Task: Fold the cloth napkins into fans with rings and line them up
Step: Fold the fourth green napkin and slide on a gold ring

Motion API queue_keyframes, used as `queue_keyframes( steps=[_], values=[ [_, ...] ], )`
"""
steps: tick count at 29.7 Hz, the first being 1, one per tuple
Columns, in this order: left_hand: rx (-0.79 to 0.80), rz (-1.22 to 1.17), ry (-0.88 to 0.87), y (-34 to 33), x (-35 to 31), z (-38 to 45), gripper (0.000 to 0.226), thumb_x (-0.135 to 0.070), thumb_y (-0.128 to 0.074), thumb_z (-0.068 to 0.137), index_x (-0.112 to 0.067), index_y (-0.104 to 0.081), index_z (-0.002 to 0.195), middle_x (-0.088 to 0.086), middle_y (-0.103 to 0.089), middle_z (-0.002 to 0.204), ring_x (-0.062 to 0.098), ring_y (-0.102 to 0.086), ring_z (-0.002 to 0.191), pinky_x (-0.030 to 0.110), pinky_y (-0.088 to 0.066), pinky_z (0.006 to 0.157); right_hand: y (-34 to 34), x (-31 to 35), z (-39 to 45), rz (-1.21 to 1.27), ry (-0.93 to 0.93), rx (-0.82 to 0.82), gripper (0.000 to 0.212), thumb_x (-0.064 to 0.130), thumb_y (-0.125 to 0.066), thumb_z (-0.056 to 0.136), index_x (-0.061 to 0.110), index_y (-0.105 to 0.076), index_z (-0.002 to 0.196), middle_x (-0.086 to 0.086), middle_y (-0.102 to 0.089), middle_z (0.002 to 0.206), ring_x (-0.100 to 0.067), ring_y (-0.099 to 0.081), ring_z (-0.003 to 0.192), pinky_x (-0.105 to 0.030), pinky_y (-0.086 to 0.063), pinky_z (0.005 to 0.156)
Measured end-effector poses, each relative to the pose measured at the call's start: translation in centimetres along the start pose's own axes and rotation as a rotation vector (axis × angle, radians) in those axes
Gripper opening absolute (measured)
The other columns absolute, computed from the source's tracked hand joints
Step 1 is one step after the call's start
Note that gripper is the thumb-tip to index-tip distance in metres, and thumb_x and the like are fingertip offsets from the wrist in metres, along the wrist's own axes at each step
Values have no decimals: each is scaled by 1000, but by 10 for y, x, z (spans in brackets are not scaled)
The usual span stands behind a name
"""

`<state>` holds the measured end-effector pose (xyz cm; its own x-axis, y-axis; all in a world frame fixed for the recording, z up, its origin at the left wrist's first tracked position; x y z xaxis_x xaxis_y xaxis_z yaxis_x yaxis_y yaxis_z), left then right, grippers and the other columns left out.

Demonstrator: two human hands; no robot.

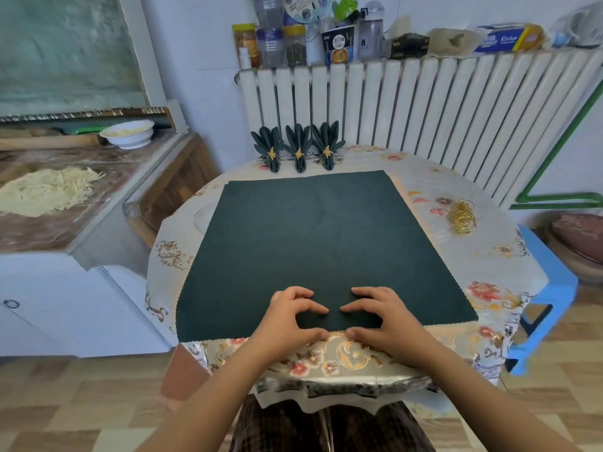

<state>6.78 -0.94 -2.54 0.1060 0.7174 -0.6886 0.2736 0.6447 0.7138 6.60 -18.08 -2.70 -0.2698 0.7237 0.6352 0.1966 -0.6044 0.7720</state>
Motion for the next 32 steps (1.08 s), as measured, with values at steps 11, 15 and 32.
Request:
queue_keyframes(
  steps=[11,15,32],
  values=[
    [-97,-48,0,2,-1,0,18,-31,-76,79,-33,-75,96,-20,-48,121,1,-32,118,19,-26,99,7,-2,-9,42,-56,-110,14,25,-73,80,36,-67,77,22,-56,117,7,-38,117,-3,-24,91],
    [-151,-93,21,2,1,0,10,-29,-75,81,-33,-76,90,-21,-51,118,0,-34,117,21,-30,98,5,2,-9,-1,-54,-158,27,21,-70,83,39,-54,70,15,-57,113,8,-38,108,5,-22,84],
    [16,-49,127,31,-6,16,22,-42,-61,90,-26,-75,95,-8,-72,86,10,-65,82,28,-53,73,24,16,20,-82,-145,47,21,49,-63,84,36,-62,101,15,-65,99,-6,-59,91,-23,-48,75]
  ],
)
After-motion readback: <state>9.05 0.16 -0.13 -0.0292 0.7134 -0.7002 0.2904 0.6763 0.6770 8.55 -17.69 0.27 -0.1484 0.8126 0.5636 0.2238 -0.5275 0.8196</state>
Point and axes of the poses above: each hand's wrist, its own z-axis towards the middle knuckle, its own y-axis out of the back of the hand, x = y × z, the point moved 8 cm from there along z, towards the middle knuckle
